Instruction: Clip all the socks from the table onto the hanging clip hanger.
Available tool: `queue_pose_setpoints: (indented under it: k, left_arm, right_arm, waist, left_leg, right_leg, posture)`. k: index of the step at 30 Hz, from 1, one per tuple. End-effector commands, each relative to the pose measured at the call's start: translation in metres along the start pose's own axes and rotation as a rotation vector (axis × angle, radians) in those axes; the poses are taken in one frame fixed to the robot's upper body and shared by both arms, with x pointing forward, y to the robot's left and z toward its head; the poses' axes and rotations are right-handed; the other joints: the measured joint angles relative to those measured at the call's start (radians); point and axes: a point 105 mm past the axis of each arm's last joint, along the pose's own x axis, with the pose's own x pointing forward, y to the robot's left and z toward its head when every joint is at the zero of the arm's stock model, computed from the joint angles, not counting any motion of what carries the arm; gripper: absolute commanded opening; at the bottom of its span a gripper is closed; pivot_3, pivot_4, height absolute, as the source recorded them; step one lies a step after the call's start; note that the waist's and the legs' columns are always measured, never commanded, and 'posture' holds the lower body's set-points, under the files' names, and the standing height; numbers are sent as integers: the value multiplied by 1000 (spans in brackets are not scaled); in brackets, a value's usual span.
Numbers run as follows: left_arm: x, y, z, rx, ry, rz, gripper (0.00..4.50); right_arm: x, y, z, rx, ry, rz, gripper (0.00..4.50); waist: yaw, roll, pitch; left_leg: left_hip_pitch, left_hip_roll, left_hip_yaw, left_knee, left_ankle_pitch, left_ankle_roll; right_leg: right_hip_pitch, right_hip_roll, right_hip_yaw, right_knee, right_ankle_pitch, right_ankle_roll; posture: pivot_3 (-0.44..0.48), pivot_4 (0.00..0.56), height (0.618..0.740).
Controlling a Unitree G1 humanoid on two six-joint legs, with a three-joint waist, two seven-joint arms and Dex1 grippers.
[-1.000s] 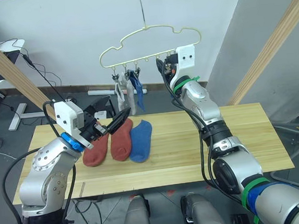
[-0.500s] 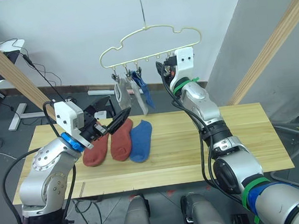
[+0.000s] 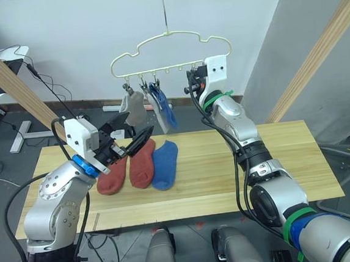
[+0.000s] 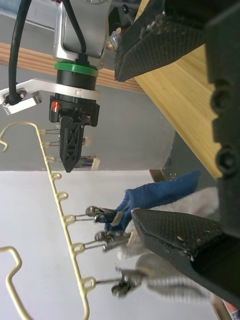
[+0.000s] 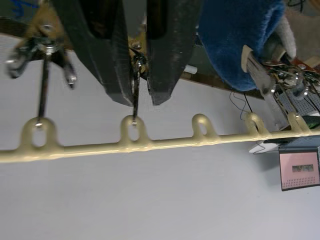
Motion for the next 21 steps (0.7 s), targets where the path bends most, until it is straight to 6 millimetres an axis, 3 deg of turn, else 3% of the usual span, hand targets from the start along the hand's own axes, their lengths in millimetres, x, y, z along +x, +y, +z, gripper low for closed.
queue_pose_setpoints:
  k: [1, 3, 10, 17, 21]
  left_arm:
    - [3, -12, 2, 10, -6, -32, 4500]
    - [1, -11, -11, 2, 55, -8, 4500]
    - [-6, 1, -89, 12, 398, 116, 4500]
    - [32, -1, -137, 55, 485, 94, 4500]
    - [51, 9, -162, 98, 552, 127, 4500]
  right_arm:
    - [1, 1, 16, -1, -55, 9, 12]
    - [-1, -1, 15, 3, -43, 14, 12]
    - [-17, -13, 2, -23, 34, 70, 12]
    - [-29, -20, -4, -33, 83, 73, 12]
    - [-34, -21, -5, -29, 93, 55, 12]
  waist:
    - [0, 0, 0]
    - [-1, 0, 0]
    - [1, 1, 1]
    - [8, 5, 3]
    - [4, 5, 3]
  left_leg:
    - [0, 0, 0, 0, 0, 0]
    - [0, 0, 0, 0, 0, 0]
    - [0, 0, 0, 0, 0, 0]
    - [0, -1, 1, 2, 0, 0]
    - [0, -1, 0, 2, 0, 1]
  right_leg:
    - [0, 0, 0, 0, 0, 0]
    - [0, 0, 0, 0, 0, 0]
    - [0, 0, 0, 0, 0, 0]
    - [1, 0, 1, 0, 0, 0]
    - [1, 0, 0, 0, 0, 0]
  posture:
    - [111, 235, 740]
    - [111, 235, 740]
    - [91, 250, 740]
    - [48, 272, 740]
    - [15, 278, 740]
